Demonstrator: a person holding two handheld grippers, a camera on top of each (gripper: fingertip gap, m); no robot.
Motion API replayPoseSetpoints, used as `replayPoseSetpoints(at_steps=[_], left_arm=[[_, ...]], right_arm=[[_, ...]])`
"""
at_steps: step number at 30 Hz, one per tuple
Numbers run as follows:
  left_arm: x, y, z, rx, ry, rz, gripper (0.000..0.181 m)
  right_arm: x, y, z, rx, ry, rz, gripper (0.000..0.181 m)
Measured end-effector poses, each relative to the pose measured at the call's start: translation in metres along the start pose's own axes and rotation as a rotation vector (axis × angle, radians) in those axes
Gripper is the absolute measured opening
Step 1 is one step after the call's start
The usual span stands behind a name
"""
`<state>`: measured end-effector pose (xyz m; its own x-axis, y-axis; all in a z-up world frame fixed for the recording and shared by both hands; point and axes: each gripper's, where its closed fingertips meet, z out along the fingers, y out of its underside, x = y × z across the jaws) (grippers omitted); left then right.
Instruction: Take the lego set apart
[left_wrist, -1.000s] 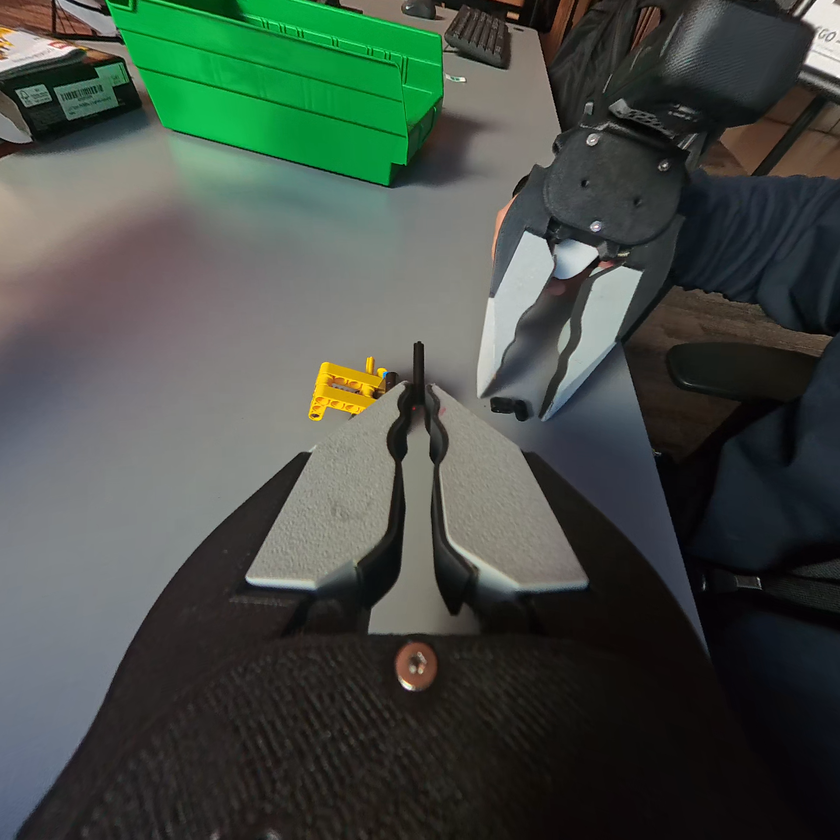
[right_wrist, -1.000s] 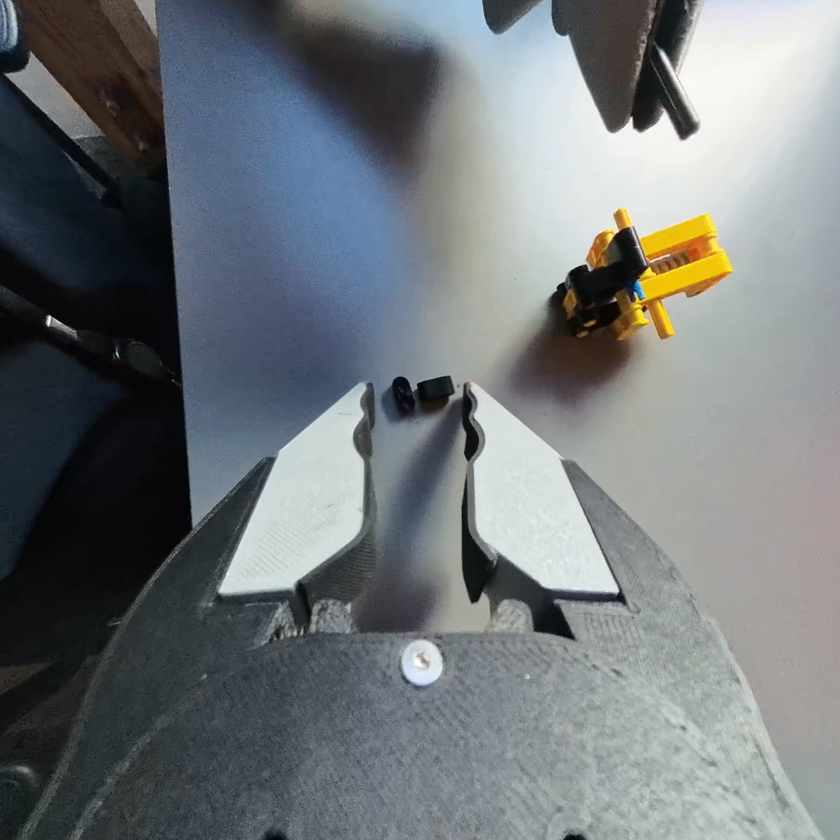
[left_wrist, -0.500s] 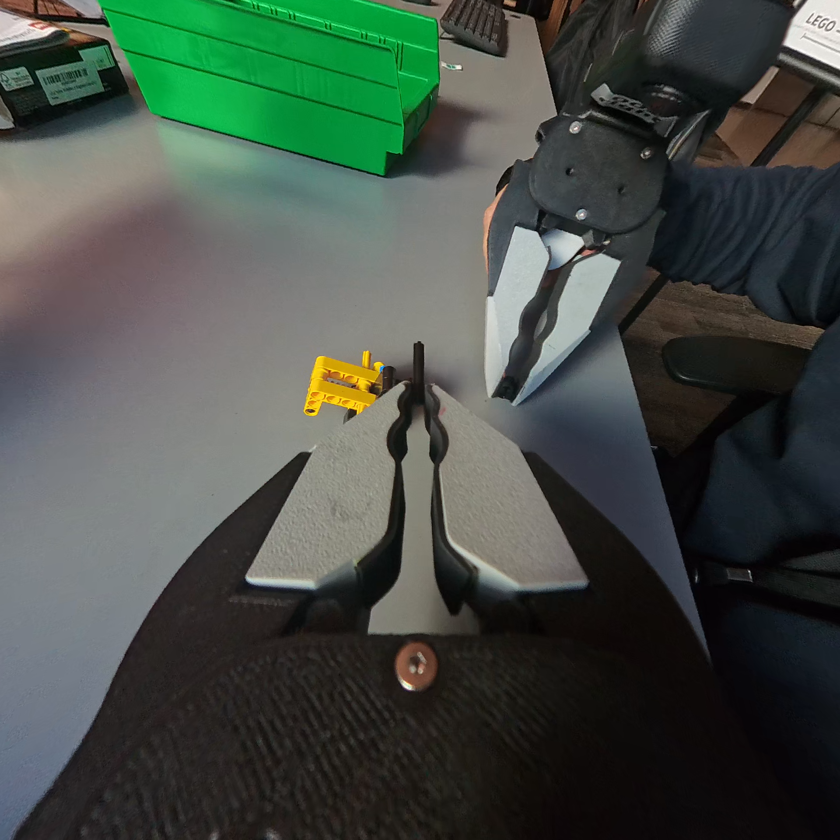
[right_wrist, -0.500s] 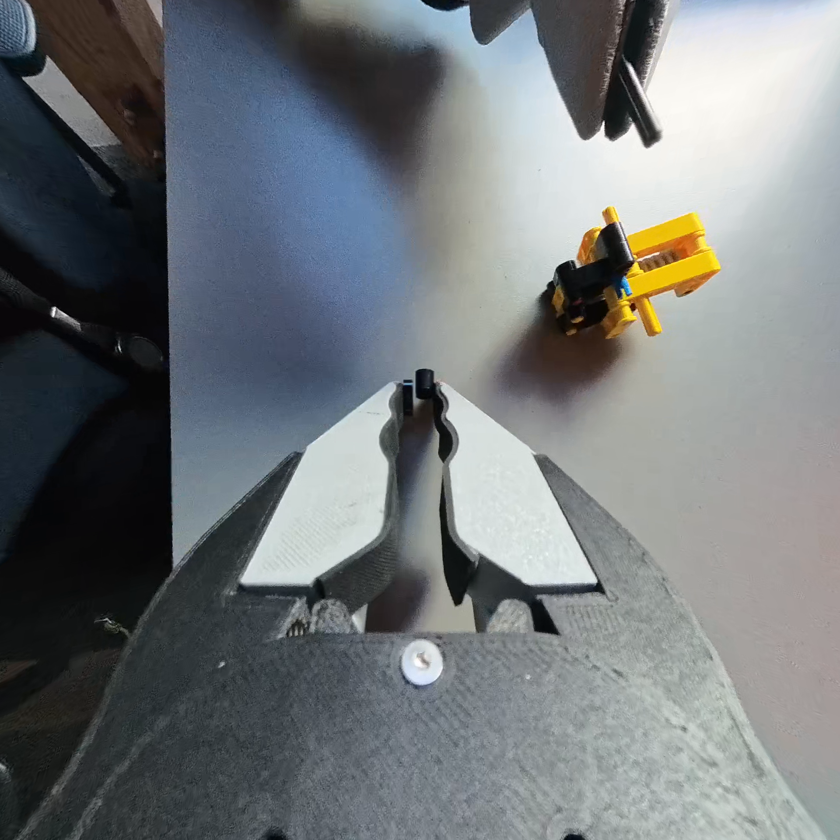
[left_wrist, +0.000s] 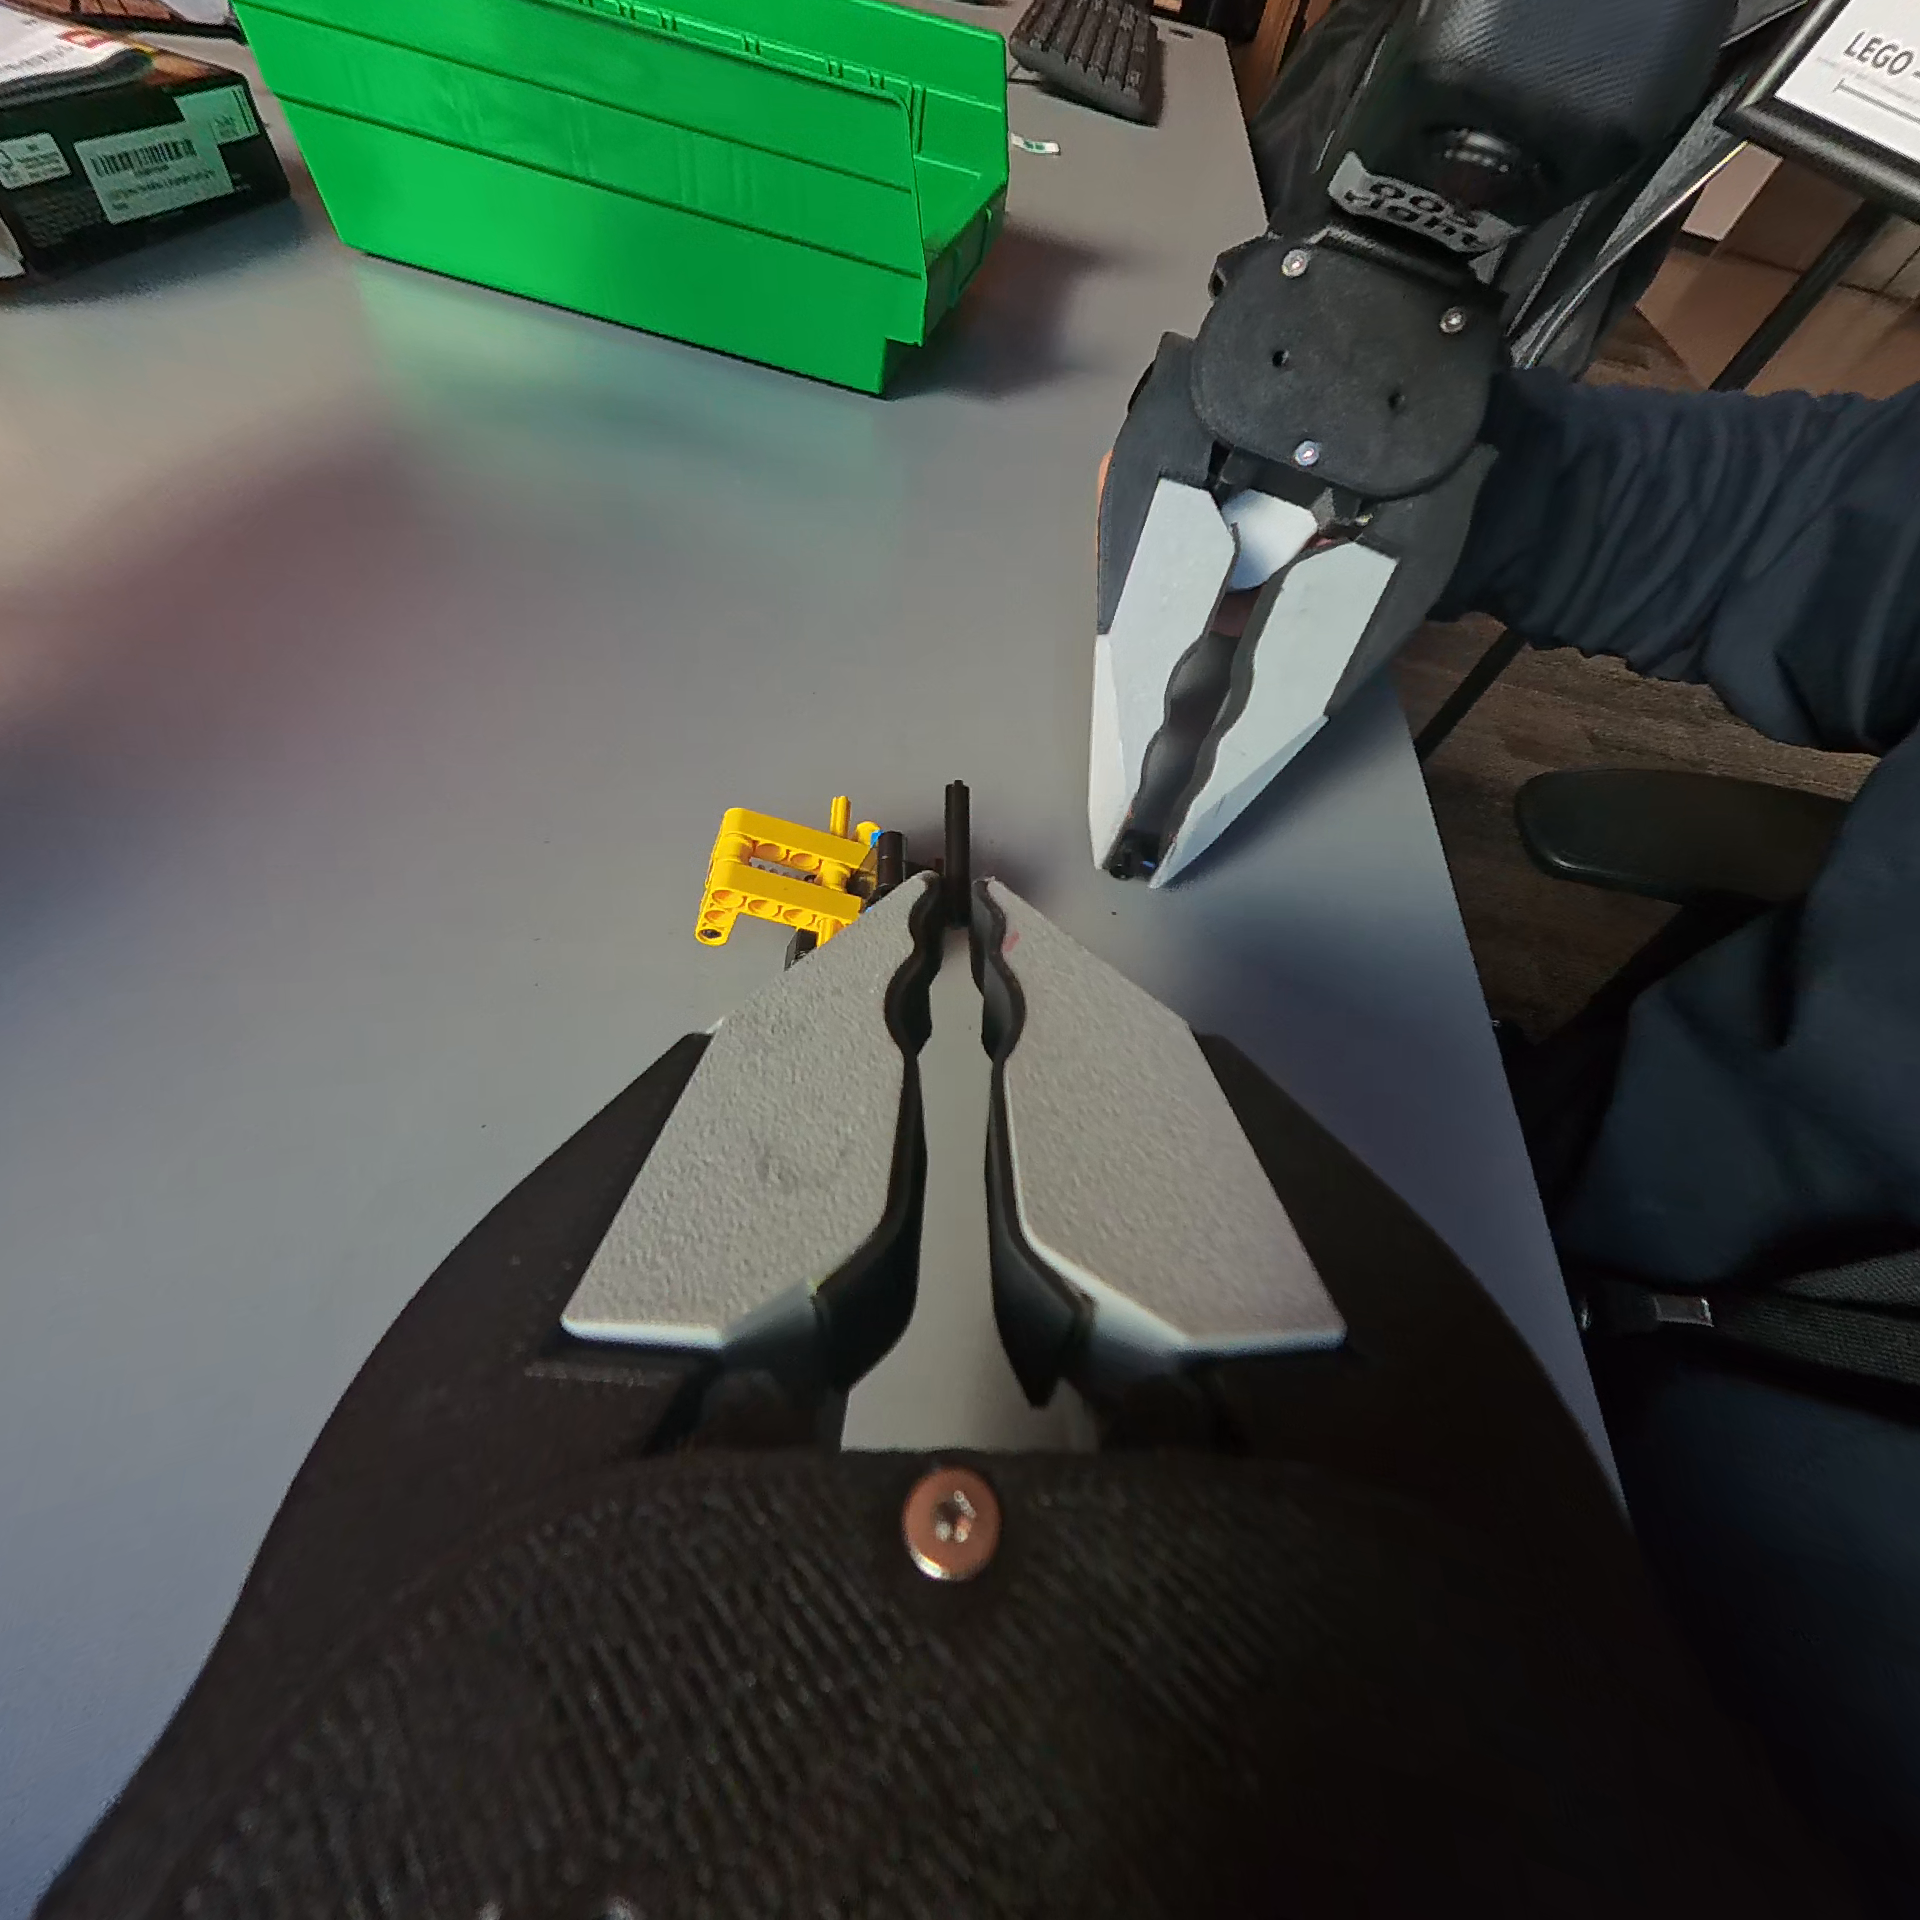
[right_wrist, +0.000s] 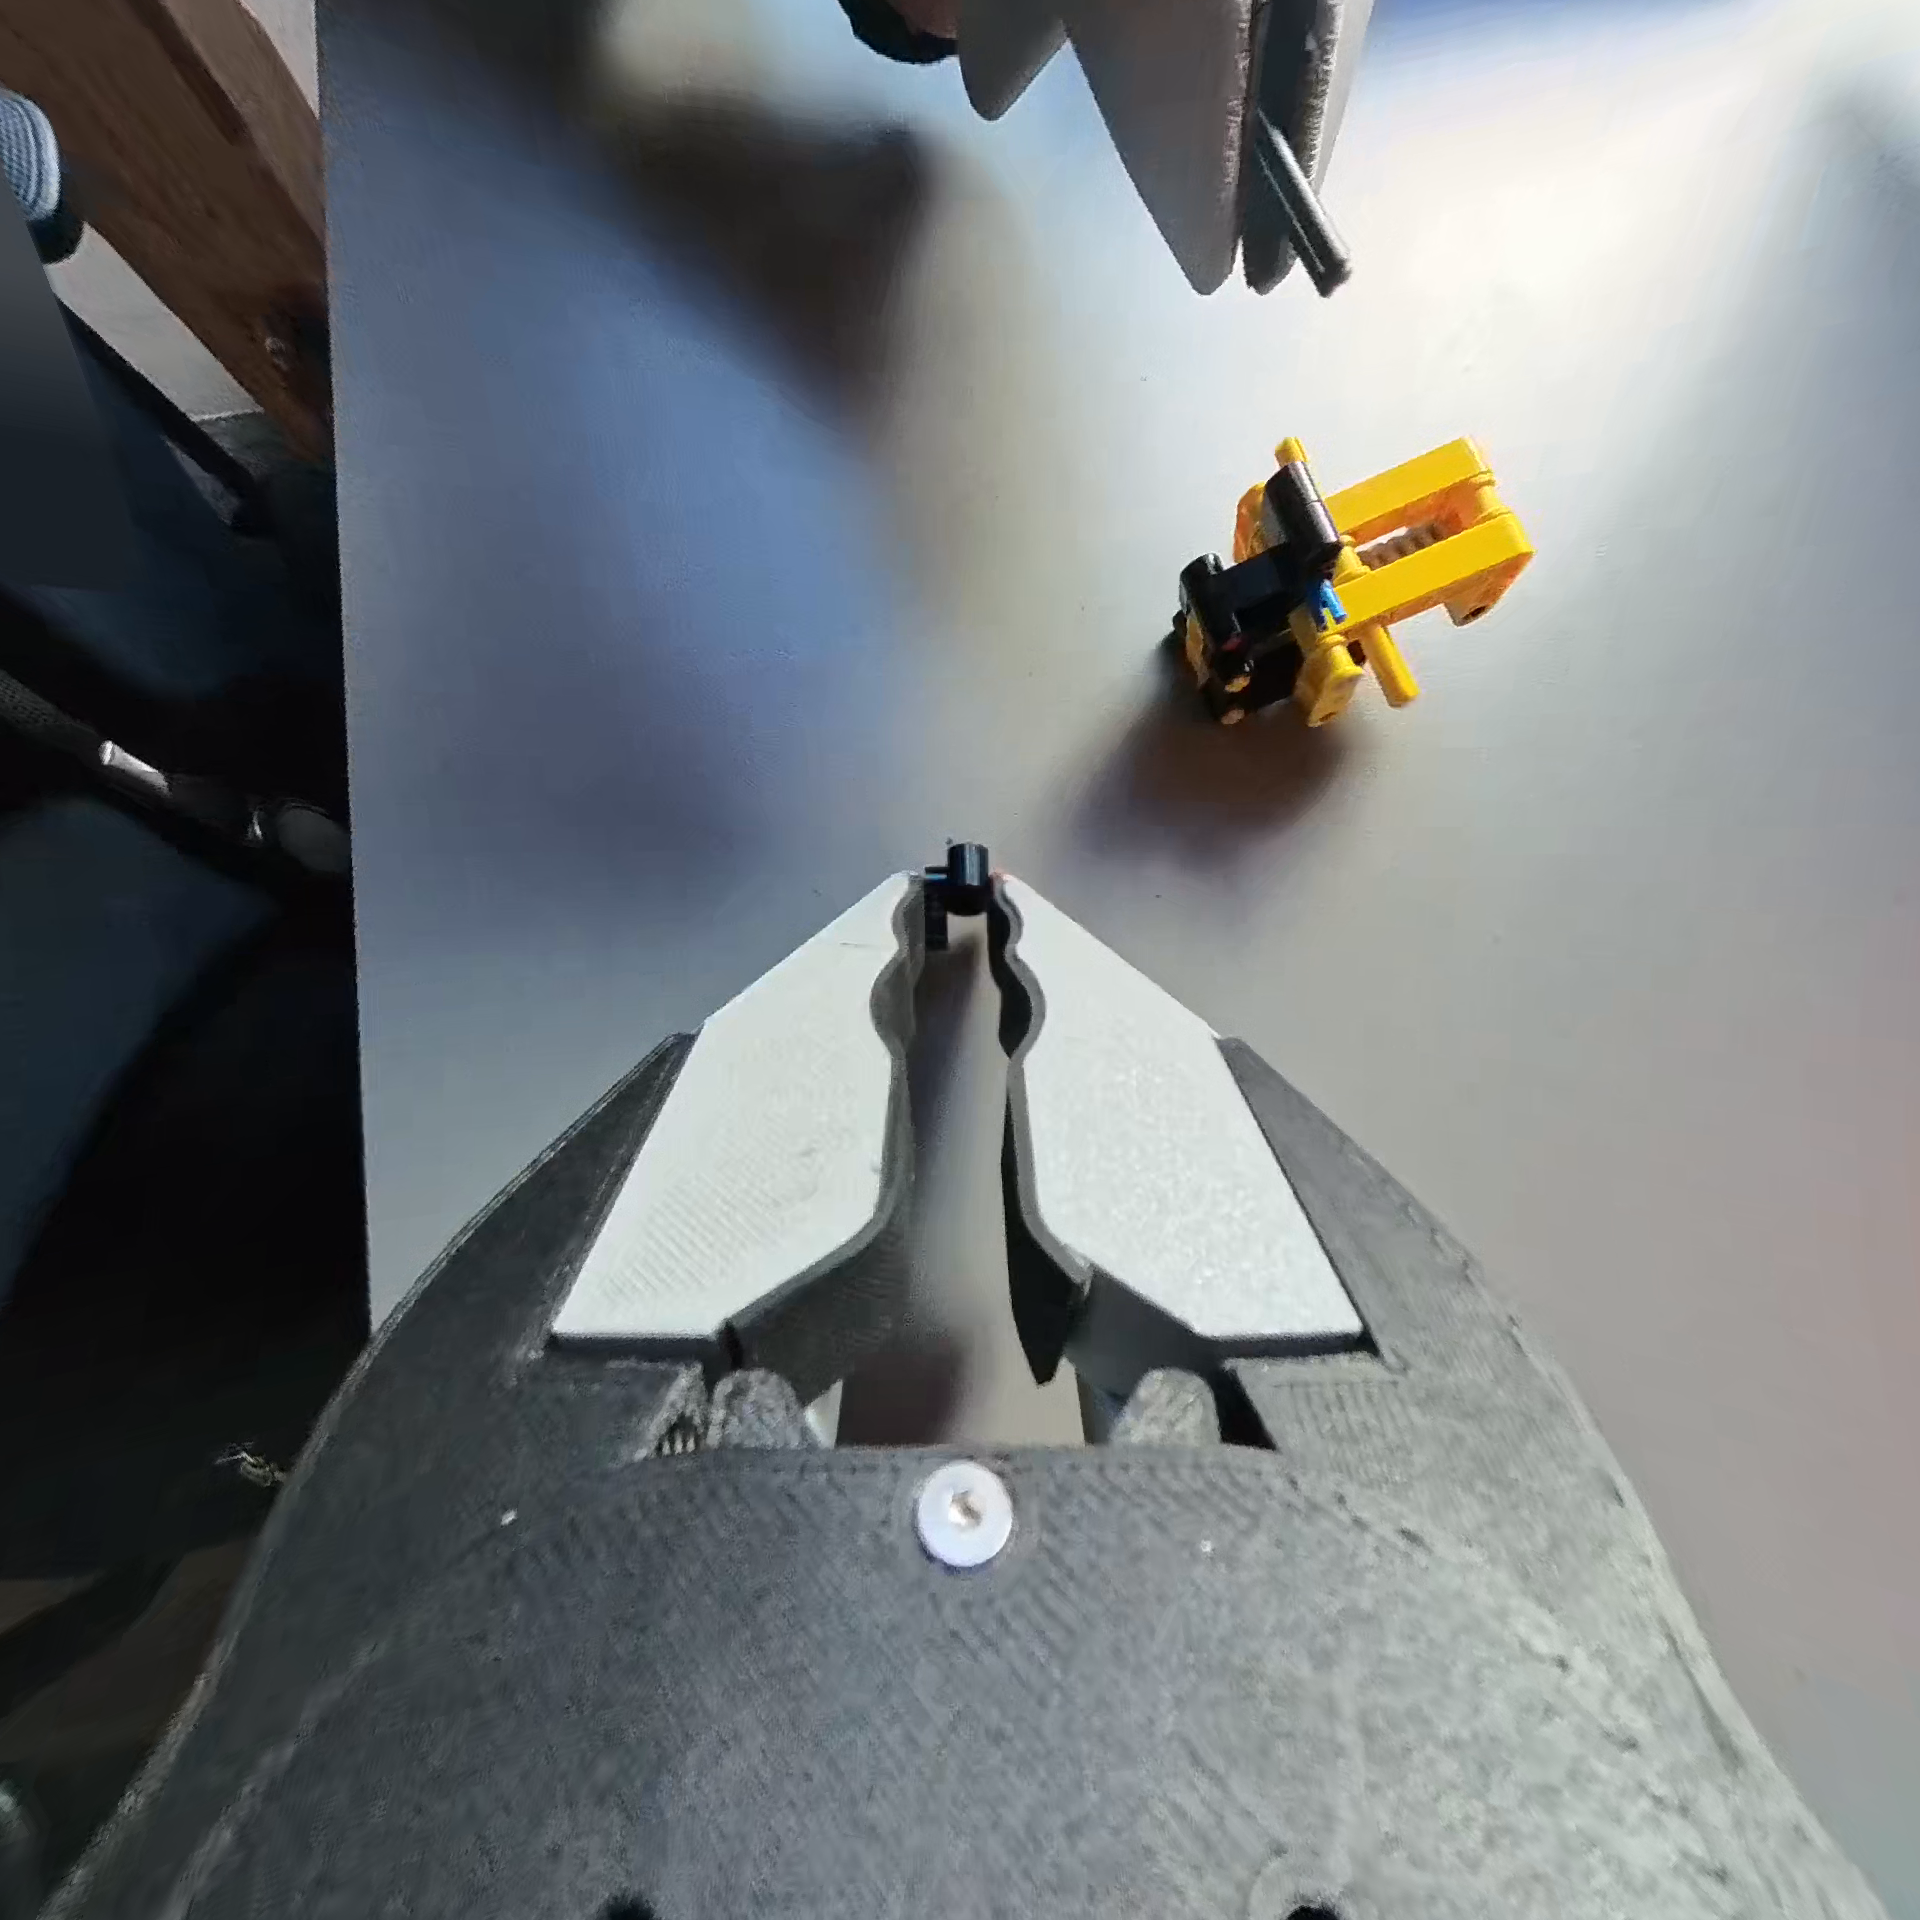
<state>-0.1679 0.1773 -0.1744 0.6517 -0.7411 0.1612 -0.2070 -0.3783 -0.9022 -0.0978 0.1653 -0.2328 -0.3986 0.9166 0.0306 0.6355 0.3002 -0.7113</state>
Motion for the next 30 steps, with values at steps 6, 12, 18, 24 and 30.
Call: replayPoseSetpoints(at_steps=[6, 12, 18, 24, 30], left_arm=[[0.001, -0.002, -0.001, 0.007, 0.001, 0.003, 0.001], [0.003, -0.003, -0.001, 0.011, 0.006, 0.004, 0.001], [0.004, -0.007, -0.004, 0.025, 0.001, 0.015, 0.001], [0.003, -0.005, -0.002, 0.020, 0.004, 0.004, 0.001], [0.006, -0.006, -0.001, 0.019, 0.005, 0.016, 0.001]], right_arm=[[0.037, -0.015, -0.054, 0.087, 0.159, 0.051, 0.009], [0.151, -0.018, -0.243, 0.245, 0.740, 0.207, 0.008], [0.220, 0.148, -0.288, 0.034, 0.957, 0.616, 0.017], [0.221, 0.176, -0.288, 0.253, 0.890, 0.815, 0.027], [0.216, 0.134, -0.304, 0.237, 0.874, 0.733, 0.039]])
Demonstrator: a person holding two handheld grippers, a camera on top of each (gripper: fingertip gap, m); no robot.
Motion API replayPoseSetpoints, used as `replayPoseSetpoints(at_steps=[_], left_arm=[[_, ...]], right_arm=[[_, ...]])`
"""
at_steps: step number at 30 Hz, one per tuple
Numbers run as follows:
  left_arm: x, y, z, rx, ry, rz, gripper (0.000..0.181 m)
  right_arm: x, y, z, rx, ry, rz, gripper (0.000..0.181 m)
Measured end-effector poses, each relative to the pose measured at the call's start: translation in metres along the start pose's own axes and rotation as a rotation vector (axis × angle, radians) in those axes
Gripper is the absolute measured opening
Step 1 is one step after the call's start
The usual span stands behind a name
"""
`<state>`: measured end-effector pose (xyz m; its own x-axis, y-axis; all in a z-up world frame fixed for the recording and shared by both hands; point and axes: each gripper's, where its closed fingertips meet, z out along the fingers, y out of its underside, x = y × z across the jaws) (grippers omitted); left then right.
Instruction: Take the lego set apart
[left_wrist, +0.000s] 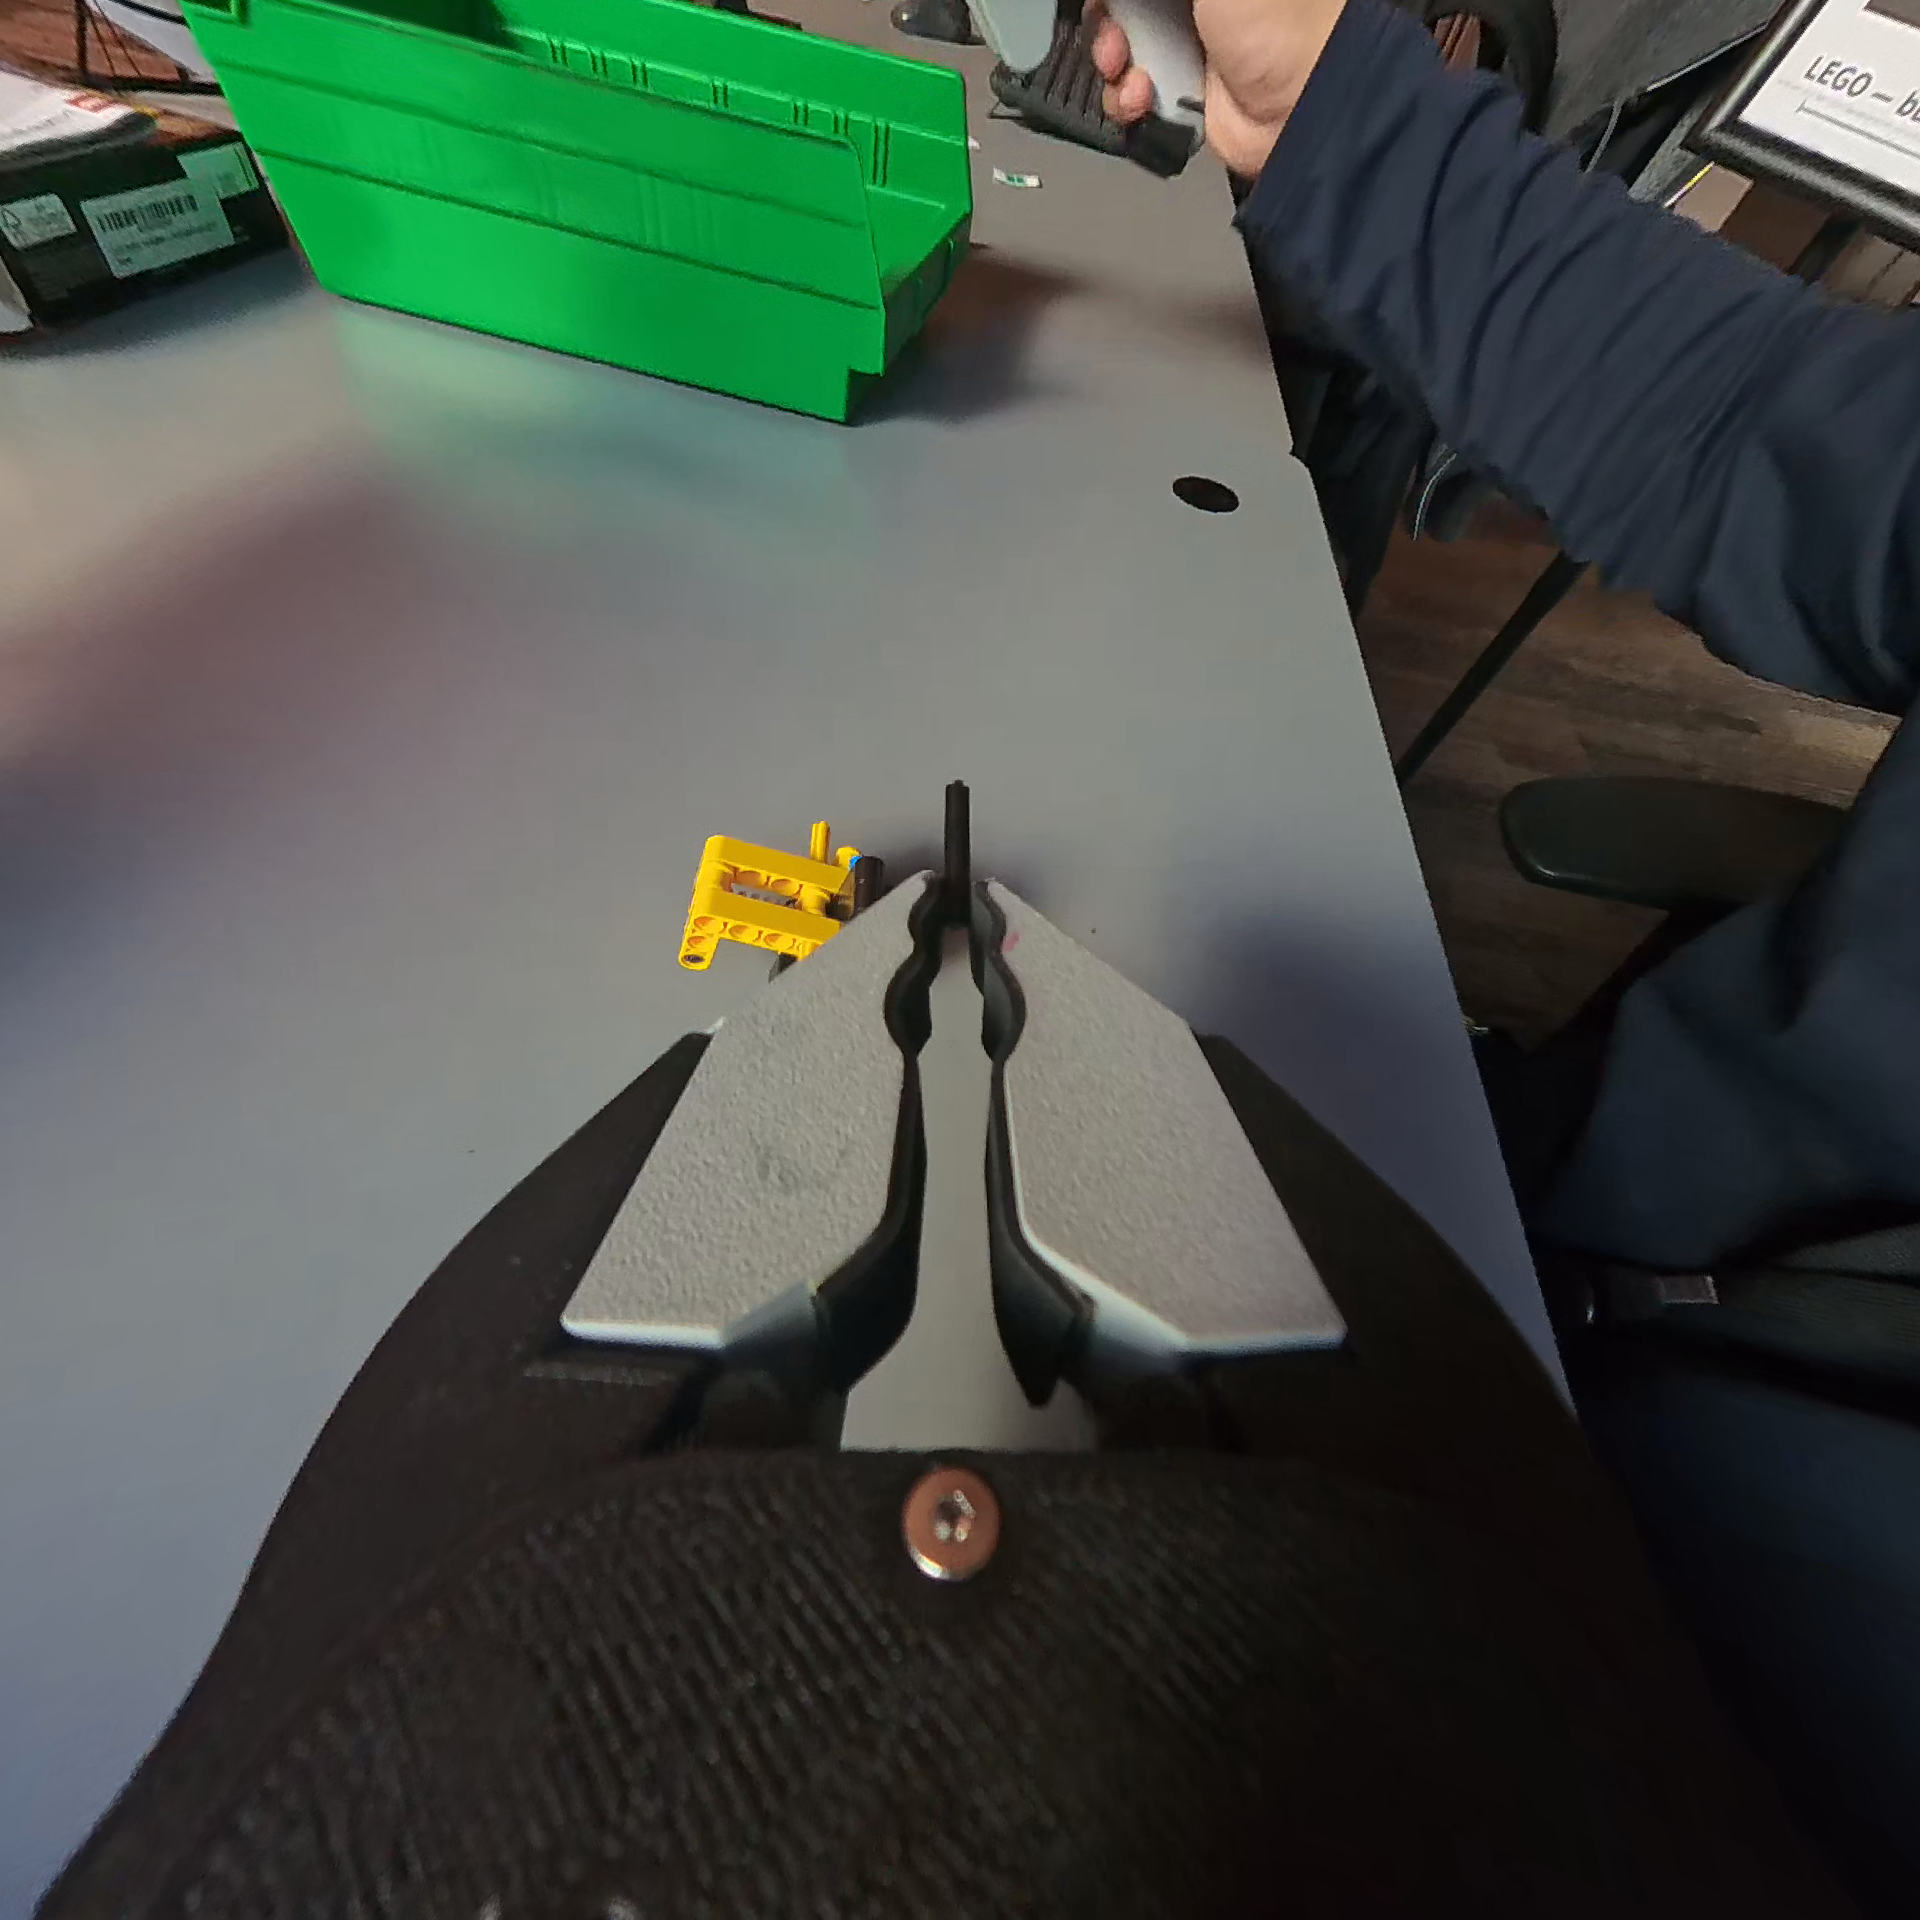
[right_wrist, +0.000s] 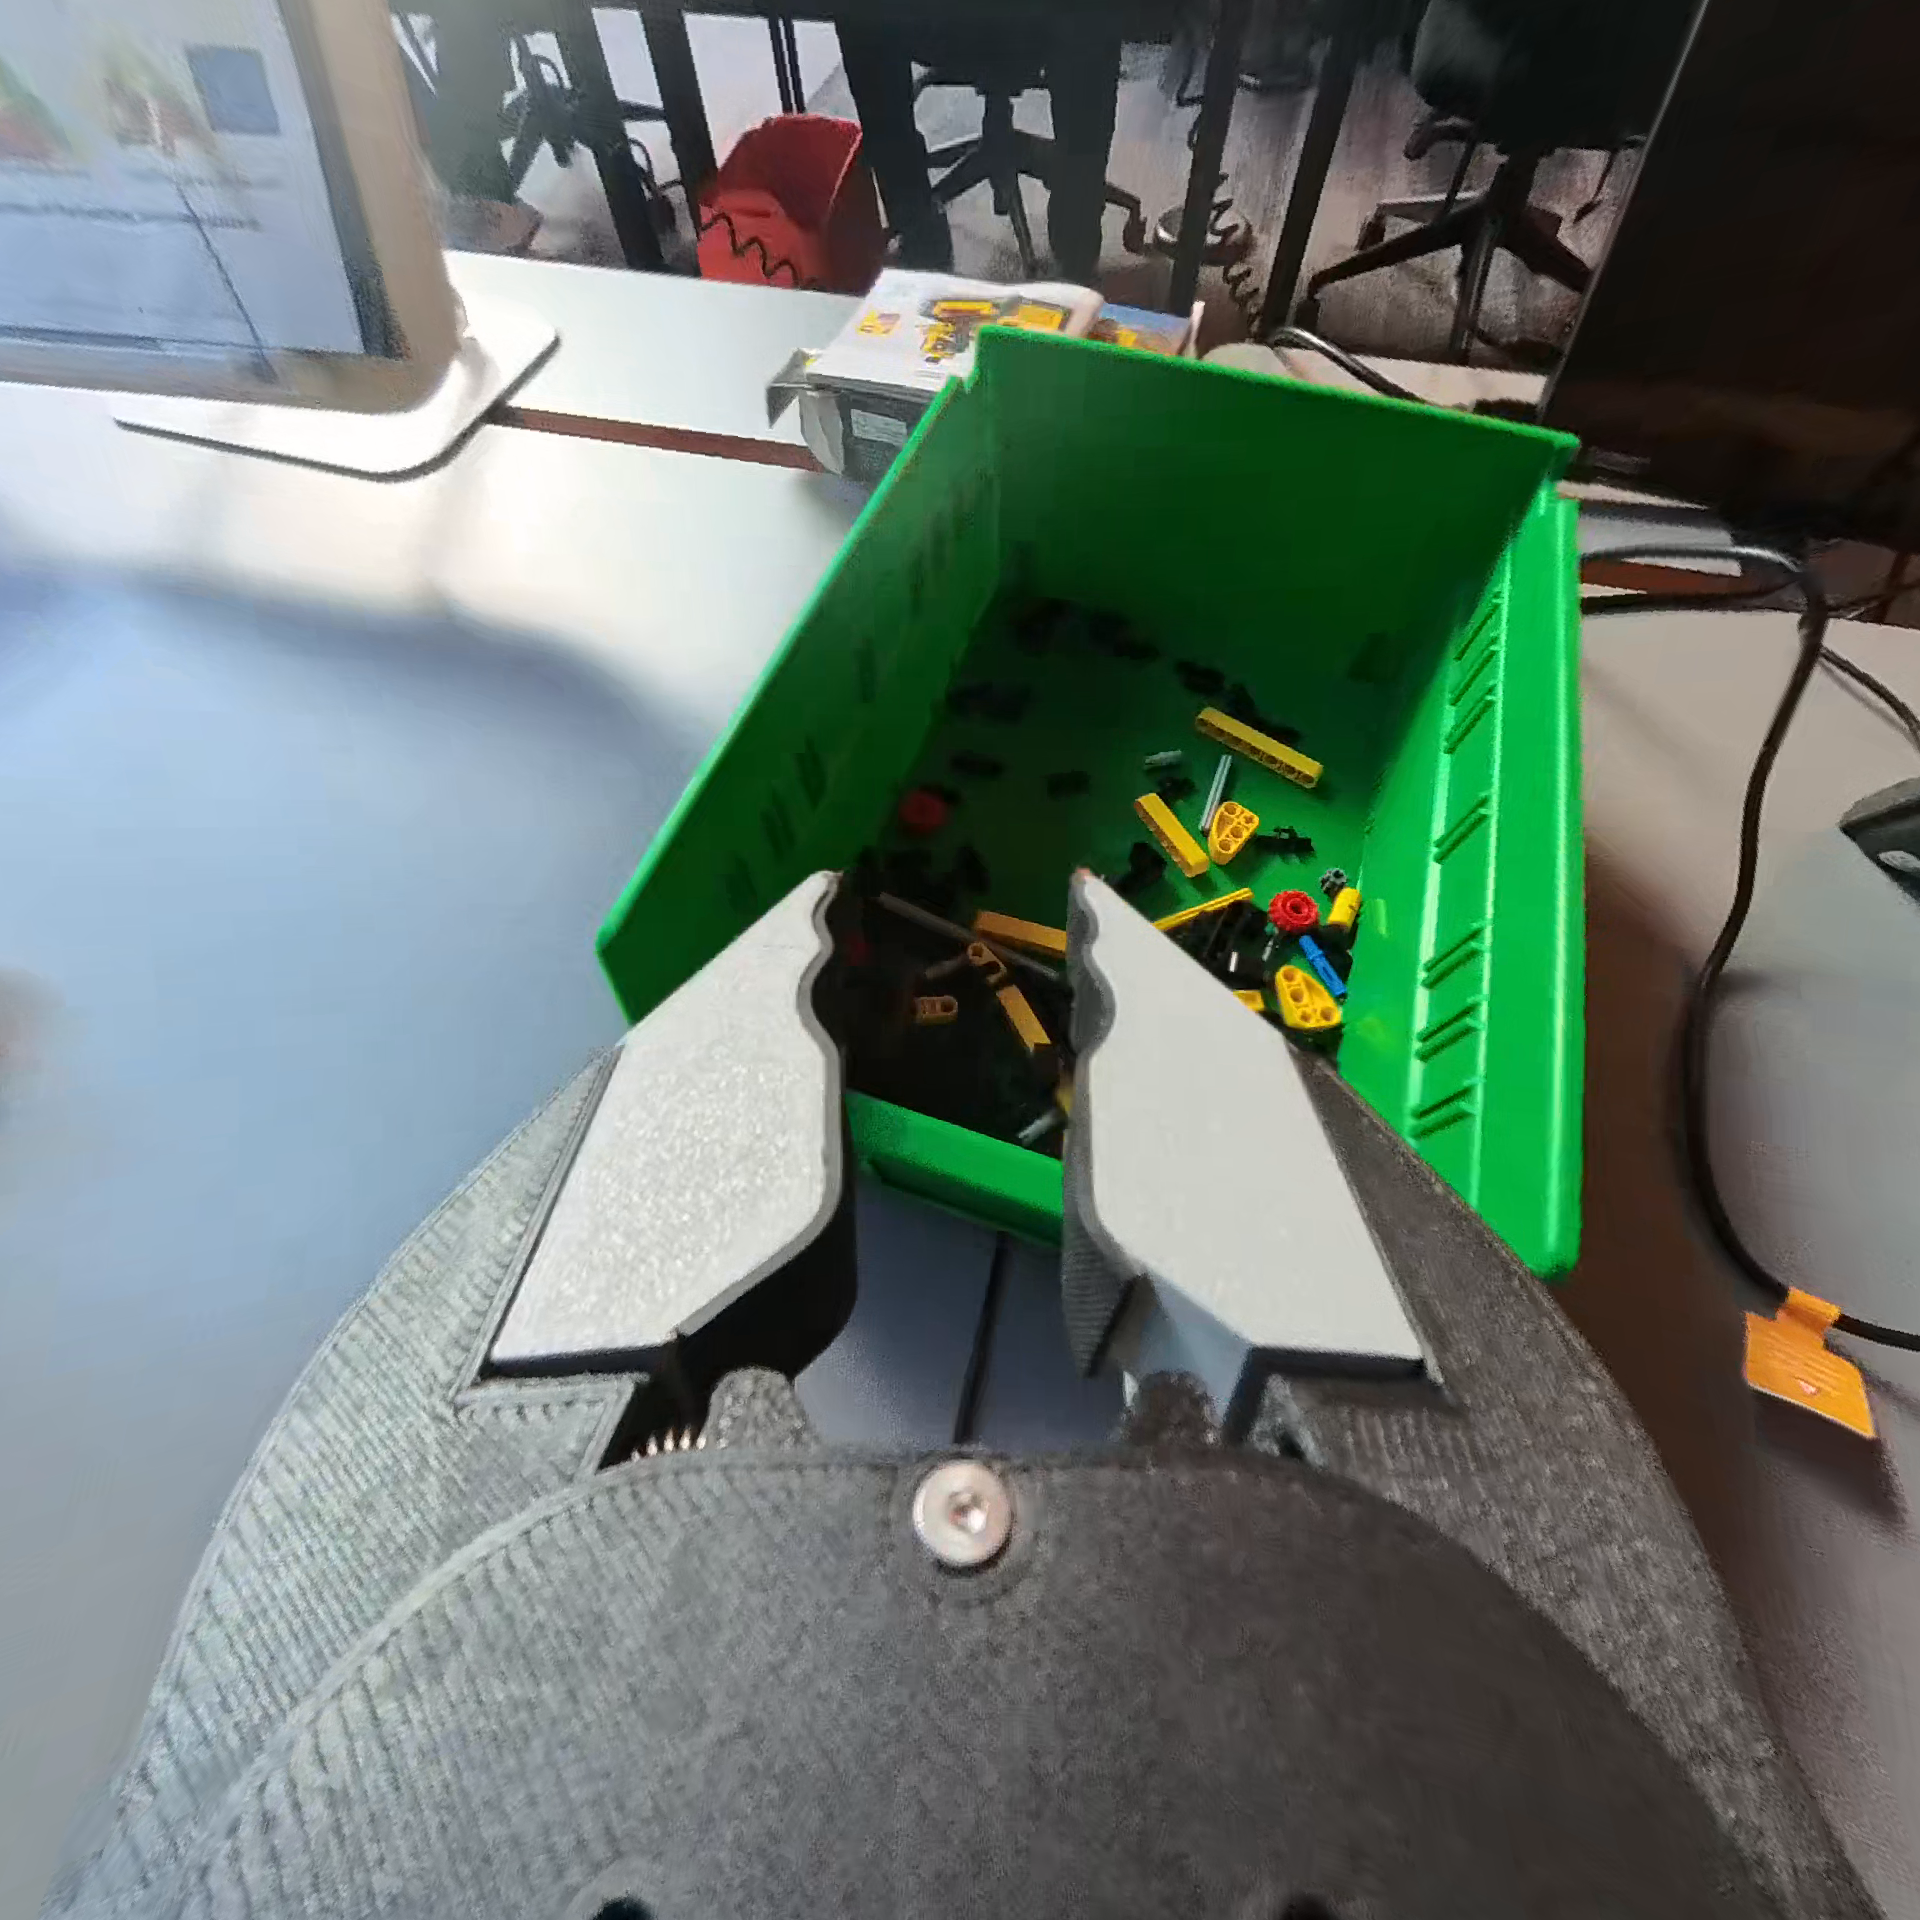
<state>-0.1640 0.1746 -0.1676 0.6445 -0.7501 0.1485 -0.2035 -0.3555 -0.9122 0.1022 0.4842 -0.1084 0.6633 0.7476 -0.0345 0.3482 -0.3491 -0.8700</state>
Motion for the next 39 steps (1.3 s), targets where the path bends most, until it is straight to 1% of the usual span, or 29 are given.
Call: replayPoseSetpoints(at_steps=[1, 2, 4, 7, 8, 10, 11, 12, 14, 17, 20, 22, 25, 29, 34, 37, 39], left_arm=[[0.000, -0.002, -0.001, 0.006, -0.003, 0.002, 0.001], [-0.001, -0.003, -0.002, 0.013, -0.006, 0.003, 0.001], [-0.001, -0.005, -0.003, 0.027, -0.003, 0.000, 0.001], [0.002, -0.008, -0.004, 0.060, 0.025, -0.009, 0.001], [0.002, -0.009, -0.004, 0.064, 0.027, -0.003, 0.001], [0.005, -0.011, -0.003, 0.083, 0.032, 0.027, 0.000], [0.007, -0.014, -0.004, 0.101, 0.036, 0.047, 0.000], [0.008, -0.016, -0.004, 0.115, 0.035, 0.063, 0.001], [0.008, -0.017, -0.003, 0.126, 0.024, 0.076, 0.001], [0.008, -0.015, 0.001, 0.127, 0.028, 0.067, 0.001], [0.013, -0.016, 0.002, 0.139, 0.058, 0.072, 0.001], [0.016, -0.017, 0.002, 0.143, 0.071, 0.077, 0.000], [0.019, -0.017, 0.002, 0.141, 0.077, 0.088, 0.001], [0.022, -0.018, 0.002, 0.143, 0.083, 0.104, 0.001], [0.022, -0.017, 0.003, 0.133, 0.073, 0.108, 0.001], [0.019, -0.022, 0.002, 0.159, 0.052, 0.076, 0.002], [0.013, -0.025, -0.002, 0.176, 0.017, 0.068, 0.005]], right_arm=[[-0.008, -0.002, 0.000, 0.015, -0.015, -0.003, 0.043], [-0.022, -0.004, 0.002, 0.035, -0.055, -0.017, 0.040], [-0.058, -0.007, 0.005, 0.068, -0.143, -0.049, 0.040], [-0.148, -0.007, 0.009, 0.136, -0.402, -0.142, 0.039], [-0.183, -0.004, 0.008, 0.159, -0.515, -0.176, 0.038], [-0.259, 0.005, -0.006, 0.217, -0.813, -0.260, 0.035], [-0.288, 0.011, -0.009, 0.245, -0.900, -0.314, 0.033], [-0.313, 0.019, -0.009, 0.251, -0.950, -0.383, 0.033], [-0.352, 0.035, -0.004, 0.247, -0.989, -0.513, 0.032], [-0.391, 0.047, 0.001, 0.248, -1.013, -0.623, 0.025], [-0.407, 0.047, 0.003, 0.253, -1.010, -0.659, 0.016], [-0.410, 0.047, 0.003, 0.252, -1.011, -0.665, 0.014], [-0.411, 0.045, -0.001, 0.265, -1.026, -0.655, 0.008], [-0.410, 0.048, 0.002, 0.252, -1.010, -0.674, 0.003], [-0.409, 0.053, 0.005, 0.222, -1.004, -0.692, 0.002], [-0.403, 0.044, 0.000, 0.226, -0.996, -0.663, 0.002], [-0.378, 0.022, 0.000, 0.271, -0.904, -0.624, 0.002]])
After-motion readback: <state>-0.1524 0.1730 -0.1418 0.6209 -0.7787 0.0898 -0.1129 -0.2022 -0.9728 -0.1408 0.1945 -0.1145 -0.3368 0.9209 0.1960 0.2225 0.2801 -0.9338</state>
